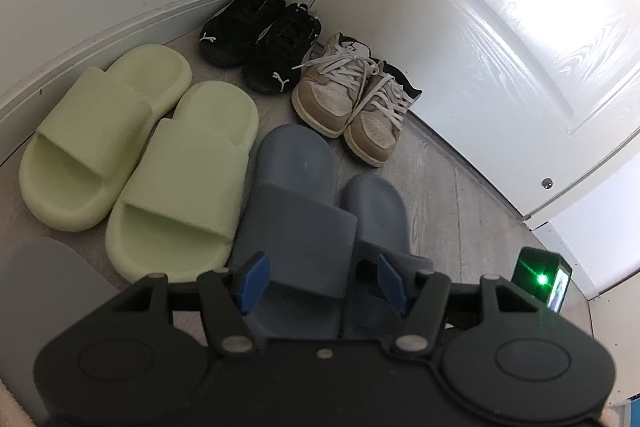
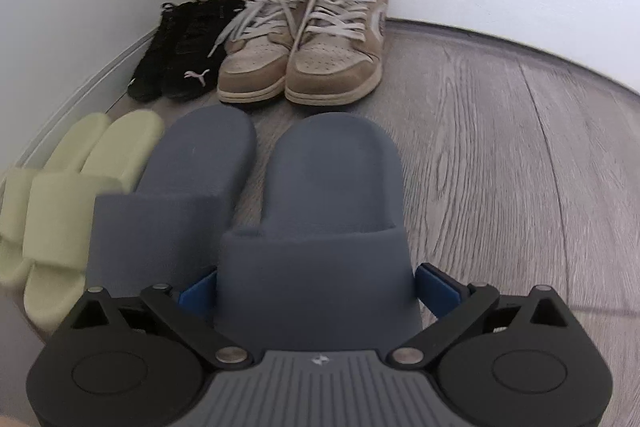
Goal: Organize scattered shoes
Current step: 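Adjust the dark grey slides into line with the right gripper, then open the right gripper and lift it off the dark grey slides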
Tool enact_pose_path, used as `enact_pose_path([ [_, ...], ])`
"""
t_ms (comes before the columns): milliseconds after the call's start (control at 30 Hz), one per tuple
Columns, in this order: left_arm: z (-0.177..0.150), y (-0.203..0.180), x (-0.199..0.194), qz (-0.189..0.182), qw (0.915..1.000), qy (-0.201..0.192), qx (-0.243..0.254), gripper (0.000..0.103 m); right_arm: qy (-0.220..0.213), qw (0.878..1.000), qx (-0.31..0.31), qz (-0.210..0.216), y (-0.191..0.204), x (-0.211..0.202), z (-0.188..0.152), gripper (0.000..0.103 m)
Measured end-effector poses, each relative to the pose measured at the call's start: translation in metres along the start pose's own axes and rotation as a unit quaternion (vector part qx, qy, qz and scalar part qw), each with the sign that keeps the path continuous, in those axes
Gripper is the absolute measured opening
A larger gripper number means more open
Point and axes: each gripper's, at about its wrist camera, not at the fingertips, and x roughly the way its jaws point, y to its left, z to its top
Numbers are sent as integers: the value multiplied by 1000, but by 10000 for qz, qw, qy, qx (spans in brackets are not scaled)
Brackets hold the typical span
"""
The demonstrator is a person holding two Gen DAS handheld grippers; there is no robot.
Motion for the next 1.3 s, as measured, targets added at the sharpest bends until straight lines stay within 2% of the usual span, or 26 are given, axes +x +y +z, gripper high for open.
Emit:
enact_pose_path([
  [67, 1, 1, 0, -14, 10000, 10, -30, 61, 32, 10000, 29, 14, 7, 2, 1, 100],
  [133, 2, 3, 1, -31, 10000, 16, -75, 61, 33, 9996, 83, -253, 14, 5, 2, 100],
  [300, 3, 6, 0, -83, 9999, 7, -136, 61, 7, 9988, 215, -432, 17, 9, 4, 100],
  [600, 3, 8, 0, -108, 9998, -1, -163, 61, -88, 9973, 710, -168, 2, 15, 13, 102],
  [700, 2, 7, 0, -69, 9999, 7, -115, 61, -312, 9966, 754, -71, -1, 6, 14, 102],
  [867, 6, 3, 0, -135, 9999, 64, -7, 61, -619, 9972, 401, -92, -5, -21, 10, 103],
  [1000, 9, -13, 1, -109, 9997, 64, 217, 61, -785, 9949, 582, -233, -12, -52, 3, 103],
  [1067, 9, -23, 1, -90, 9994, 83, 337, 61, -916, 9913, 870, -371, -21, -83, 1, 103],
  [1167, 6, -64, 4, 56, 9955, -8, 949, 61, -1087, 9882, 947, -521, -37, -125, 0, 103],
  [1200, 4, -70, 6, 82, 9947, -40, 1025, 61, -1185, 9872, 888, -601, -46, -140, -2, 103],
  [1267, -10, -107, 9, 187, 9910, -180, 1314, 61, -1351, 9850, 788, -735, -59, -160, -7, 103],
  [1300, -17, -119, 9, 229, 9920, -203, 1228, 61, -1504, 9829, 726, -774, -77, -175, -14, 103],
])
